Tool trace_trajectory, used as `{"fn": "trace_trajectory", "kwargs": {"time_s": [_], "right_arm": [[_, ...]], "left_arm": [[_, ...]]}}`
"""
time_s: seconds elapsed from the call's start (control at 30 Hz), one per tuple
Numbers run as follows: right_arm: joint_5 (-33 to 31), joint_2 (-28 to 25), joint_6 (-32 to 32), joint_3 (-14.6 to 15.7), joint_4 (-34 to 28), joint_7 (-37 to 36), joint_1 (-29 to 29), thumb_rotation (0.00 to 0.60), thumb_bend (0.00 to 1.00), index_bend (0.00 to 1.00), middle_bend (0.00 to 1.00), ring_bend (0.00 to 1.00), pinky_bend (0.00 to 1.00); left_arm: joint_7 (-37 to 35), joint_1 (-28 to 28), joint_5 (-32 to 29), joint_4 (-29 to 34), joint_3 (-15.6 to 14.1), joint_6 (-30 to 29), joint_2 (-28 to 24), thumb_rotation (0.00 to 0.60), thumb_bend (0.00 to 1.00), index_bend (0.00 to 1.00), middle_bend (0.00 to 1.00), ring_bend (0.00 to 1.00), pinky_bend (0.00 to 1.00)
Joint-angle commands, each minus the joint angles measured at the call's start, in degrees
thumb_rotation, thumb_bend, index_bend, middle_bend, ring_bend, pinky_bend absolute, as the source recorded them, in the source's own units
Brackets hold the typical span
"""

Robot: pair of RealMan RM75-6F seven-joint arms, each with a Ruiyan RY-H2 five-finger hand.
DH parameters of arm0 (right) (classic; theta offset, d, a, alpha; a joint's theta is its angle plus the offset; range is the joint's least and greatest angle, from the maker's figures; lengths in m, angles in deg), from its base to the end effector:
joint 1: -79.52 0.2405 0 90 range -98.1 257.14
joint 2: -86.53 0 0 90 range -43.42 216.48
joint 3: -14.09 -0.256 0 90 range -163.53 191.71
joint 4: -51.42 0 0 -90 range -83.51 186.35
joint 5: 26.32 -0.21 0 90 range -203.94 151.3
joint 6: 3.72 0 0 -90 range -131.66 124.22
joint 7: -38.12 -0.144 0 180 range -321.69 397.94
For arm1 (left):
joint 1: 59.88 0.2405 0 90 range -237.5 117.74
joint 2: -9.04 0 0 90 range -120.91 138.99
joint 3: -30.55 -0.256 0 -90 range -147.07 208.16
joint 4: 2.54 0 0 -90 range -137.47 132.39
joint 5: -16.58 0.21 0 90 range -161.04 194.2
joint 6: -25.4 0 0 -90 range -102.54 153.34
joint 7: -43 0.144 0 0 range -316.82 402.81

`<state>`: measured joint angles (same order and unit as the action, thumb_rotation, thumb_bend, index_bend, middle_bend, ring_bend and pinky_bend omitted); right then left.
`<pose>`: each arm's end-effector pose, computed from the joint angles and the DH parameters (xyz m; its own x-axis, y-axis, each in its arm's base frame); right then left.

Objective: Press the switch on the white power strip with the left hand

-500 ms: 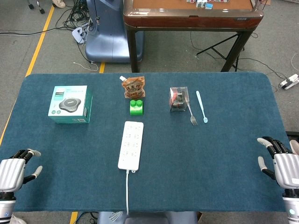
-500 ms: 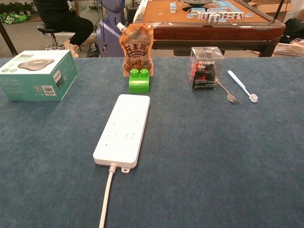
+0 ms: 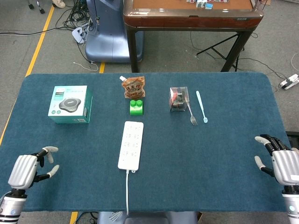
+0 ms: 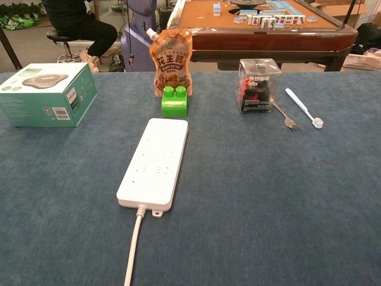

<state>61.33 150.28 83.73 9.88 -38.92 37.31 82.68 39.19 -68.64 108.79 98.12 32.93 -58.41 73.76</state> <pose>-0.3153 -0.1769 0.1716 0.4201 0.0528 0.9059 -0.9069 -0.0100 0.4211 -0.2540 0.1930 0.1357 0.2002 0.0400 0.9789 0.9633 -0.1906 -0.1892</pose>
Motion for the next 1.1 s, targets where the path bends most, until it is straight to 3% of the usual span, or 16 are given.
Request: {"fn": "trace_trajectory", "kwargs": {"time_s": [0.03, 0.2, 0.47, 0.67, 0.83, 1.1], "right_arm": [[-0.14, -1.0, 0.05, -0.56, -0.96, 0.7, 0.34, 0.6, 0.27, 0.27, 0.24, 0.23, 0.45], [-0.41, -2.96, 0.17, -1.25, -2.97, 1.86, 0.64, 0.6, 0.27, 0.27, 0.24, 0.24, 0.45], [-1.94, -2.99, -0.8, -1.35, -2.95, 2.35, 0.75, 0.6, 0.28, 0.27, 0.24, 0.24, 0.45], [-2.42, -2.67, -0.84, -1.1, -2.14, 1.99, 0.43, 0.6, 0.28, 0.27, 0.24, 0.24, 0.45], [-2.81, -2.43, -0.66, -1.01, -1.01, 0.83, 0.06, 0.6, 0.28, 0.28, 0.24, 0.24, 0.45], [-3.19, -1.63, -1.32, -1.09, 1.45, -1.54, 0.26, 0.6, 0.28, 0.28, 0.25, 0.25, 0.45]], "left_arm": [[0.81, -3.28, 4.22, 2.47, 1.04, 1.36, 0.11, 0.6, 0.31, 0.41, 0.87, 0.93, 1.0], [3.67, -8.4, 5.0, 6.07, 1.7, 8.37, 0.7, 0.6, 0.39, 0.4, 0.97, 1.0, 1.0], [9.41, -17.48, 3.81, 7.31, 3.25, 20.7, 4.89, 0.6, 0.51, 0.34, 0.98, 1.0, 1.0], [12.62, -22.9, 3.05, 6.31, 4.56, 26.33, 8.47, 0.6, 0.59, 0.3, 0.96, 1.0, 1.0], [16.78, -26.58, 0.7, 6.25, 5.37, 30.57, 10.94, 0.6, 0.63, 0.29, 0.96, 1.0, 1.0], [26.67, -30.82, -8.17, 7.4, 5.83, 37.08, 13.43, 0.6, 0.67, 0.29, 0.96, 1.0, 1.0]]}}
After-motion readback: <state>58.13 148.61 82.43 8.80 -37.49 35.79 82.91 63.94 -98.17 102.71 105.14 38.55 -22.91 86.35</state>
